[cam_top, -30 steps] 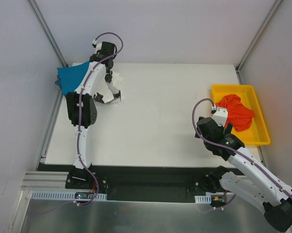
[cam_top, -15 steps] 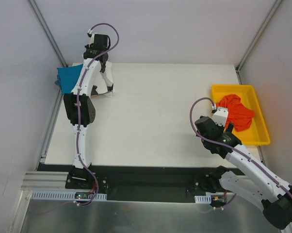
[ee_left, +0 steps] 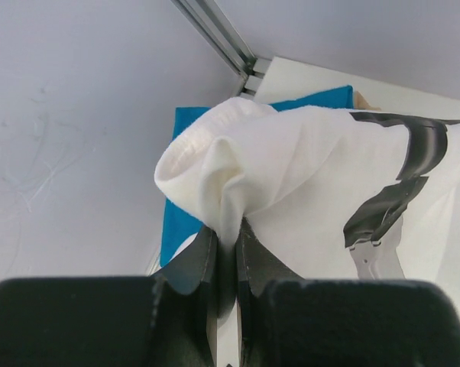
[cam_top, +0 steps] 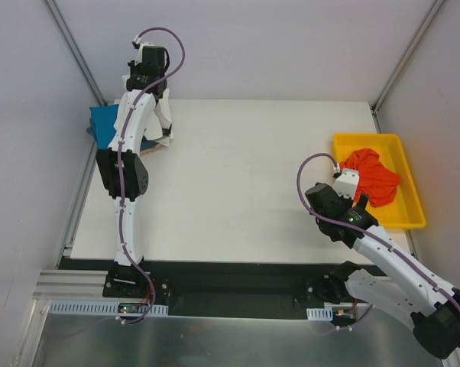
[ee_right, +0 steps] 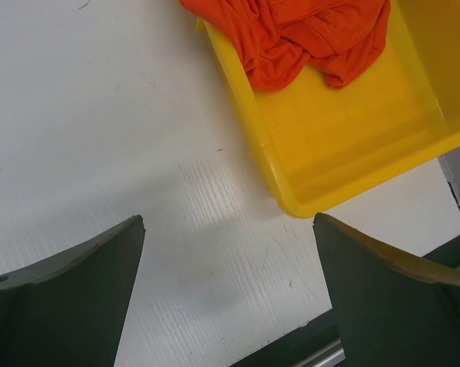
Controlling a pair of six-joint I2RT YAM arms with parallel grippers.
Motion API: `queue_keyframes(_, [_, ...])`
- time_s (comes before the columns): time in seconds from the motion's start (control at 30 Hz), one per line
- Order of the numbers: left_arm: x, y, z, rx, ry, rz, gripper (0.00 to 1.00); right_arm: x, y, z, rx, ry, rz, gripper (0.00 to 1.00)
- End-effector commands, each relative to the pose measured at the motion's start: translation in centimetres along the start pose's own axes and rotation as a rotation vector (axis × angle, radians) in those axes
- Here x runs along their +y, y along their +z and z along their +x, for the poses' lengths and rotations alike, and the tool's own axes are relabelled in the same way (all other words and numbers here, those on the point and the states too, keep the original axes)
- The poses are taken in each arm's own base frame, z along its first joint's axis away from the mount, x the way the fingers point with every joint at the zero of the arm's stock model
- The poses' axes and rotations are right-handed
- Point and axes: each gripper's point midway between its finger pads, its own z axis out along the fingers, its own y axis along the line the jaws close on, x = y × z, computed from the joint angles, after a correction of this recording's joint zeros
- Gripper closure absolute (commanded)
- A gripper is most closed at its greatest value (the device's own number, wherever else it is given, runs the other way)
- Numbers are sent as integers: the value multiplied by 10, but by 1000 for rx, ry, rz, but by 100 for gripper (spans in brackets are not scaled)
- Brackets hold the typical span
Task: Fold and stack the t-shirts
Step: Put the neatly folded tshirt into the corner of the board with the left arm
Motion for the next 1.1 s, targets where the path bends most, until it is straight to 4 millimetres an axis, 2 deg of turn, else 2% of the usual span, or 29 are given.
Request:
queue_keyframes(0.0, [82,-50,-76,-195,-158,-134,100,-8,-2,-11,-29,29,40,3])
queue_keyframes(0.23, [94,-47,-78,-200,-172,-163,100,-9,-2,-12,-32,29,50,3])
queue_keyframes(0.47, [83,-15,-53,-143,-126,-153,100,-11,-2,-13,-31,20,64,3])
queue_keyframes(0.6, [79,-9,-50,-140,-139,-157,100,-10,-1,-13,-26,12,71,3])
queue_keyframes(0.83, [69,11,-25,-81,-113,-177,100,-9,1,-13,-14,-12,91,3])
queue_keyframes(1.07, [71,30,-10,-46,-119,-184,100,-7,3,-13,-8,-29,105,3])
